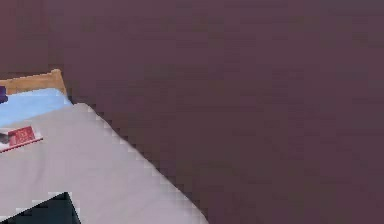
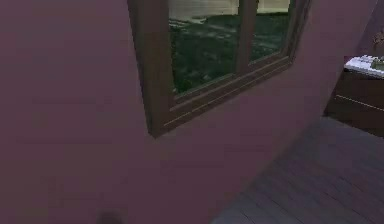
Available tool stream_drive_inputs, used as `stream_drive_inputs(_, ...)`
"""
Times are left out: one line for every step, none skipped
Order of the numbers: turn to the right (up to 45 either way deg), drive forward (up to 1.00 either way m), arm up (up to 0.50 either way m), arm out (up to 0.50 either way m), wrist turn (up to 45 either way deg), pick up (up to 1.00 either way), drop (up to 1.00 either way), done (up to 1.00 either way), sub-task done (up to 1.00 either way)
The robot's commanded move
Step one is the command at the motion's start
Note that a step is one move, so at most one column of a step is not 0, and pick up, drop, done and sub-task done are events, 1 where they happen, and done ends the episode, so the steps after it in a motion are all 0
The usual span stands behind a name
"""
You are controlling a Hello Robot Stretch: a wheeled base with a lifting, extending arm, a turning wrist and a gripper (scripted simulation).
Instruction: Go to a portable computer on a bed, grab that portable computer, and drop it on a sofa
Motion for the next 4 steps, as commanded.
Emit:
stream_drive_inputs(-45.0,0.0,0.0,0.0,0.0,0.0,0.0,0.0,0.0)
stream_drive_inputs(-45.0,0.0,0.0,0.0,0.0,0.0,0.0,0.0,0.0)
stream_drive_inputs(-42.0,0.0,0.0,0.0,0.0,0.0,0.0,0.0,0.0)
stream_drive_inputs(0.0,0.0,0.5,0.0,0.0,0.0,0.0,0.0,0.0)
